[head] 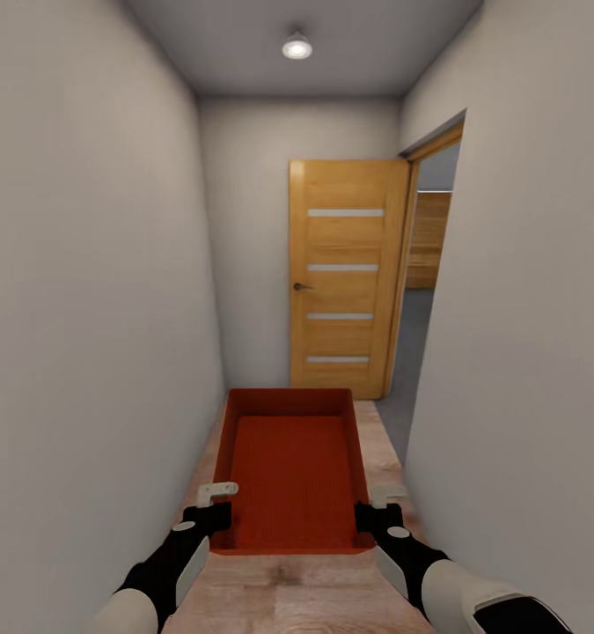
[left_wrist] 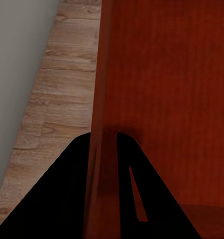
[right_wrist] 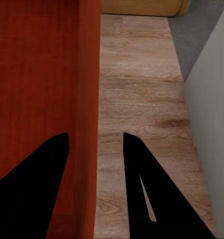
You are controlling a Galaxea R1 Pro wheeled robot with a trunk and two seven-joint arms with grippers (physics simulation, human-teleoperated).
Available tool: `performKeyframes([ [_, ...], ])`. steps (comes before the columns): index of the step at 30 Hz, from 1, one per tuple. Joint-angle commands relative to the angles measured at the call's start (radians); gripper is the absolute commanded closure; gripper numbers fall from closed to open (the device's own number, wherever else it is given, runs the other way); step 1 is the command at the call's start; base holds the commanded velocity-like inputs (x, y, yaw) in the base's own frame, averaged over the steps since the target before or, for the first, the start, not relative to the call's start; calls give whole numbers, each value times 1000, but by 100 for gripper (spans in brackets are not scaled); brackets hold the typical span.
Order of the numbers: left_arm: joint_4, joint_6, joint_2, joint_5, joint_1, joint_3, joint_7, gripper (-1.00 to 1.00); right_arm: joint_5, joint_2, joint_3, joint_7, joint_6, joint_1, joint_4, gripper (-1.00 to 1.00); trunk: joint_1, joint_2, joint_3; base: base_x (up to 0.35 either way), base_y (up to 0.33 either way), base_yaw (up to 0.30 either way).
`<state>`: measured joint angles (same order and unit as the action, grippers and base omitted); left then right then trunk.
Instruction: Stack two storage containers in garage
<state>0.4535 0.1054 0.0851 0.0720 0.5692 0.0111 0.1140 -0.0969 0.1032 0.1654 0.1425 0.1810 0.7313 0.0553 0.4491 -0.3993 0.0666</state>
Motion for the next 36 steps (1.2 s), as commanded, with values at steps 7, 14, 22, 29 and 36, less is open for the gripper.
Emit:
performKeyframes([
  [7, 0, 7, 1, 37, 0, -22, 9, 100, 0, 3, -32, -1, 14, 0, 3, 100, 1, -1, 0, 324, 79, 0],
  [14, 1, 7, 1, 37, 0, -22, 9, 100, 0, 3, -32, -1, 14, 0, 3, 100, 1, -1, 0, 324, 79, 0],
  [22, -1, 7, 1, 37, 0, -22, 9, 100, 0, 3, -32, -1, 14, 0, 3, 100, 1, -1, 0, 324, 35, 0],
  [29, -1, 7, 1, 37, 0, -22, 9, 100, 0, 3, -32, -1, 14, 0, 3, 100, 1, -1, 0, 324, 2, 0],
  [36, -1, 7, 1, 37, 0, -22, 9, 100, 0, 3, -32, -1, 14, 0, 2, 100, 1, -1, 0, 324, 0, 0],
])
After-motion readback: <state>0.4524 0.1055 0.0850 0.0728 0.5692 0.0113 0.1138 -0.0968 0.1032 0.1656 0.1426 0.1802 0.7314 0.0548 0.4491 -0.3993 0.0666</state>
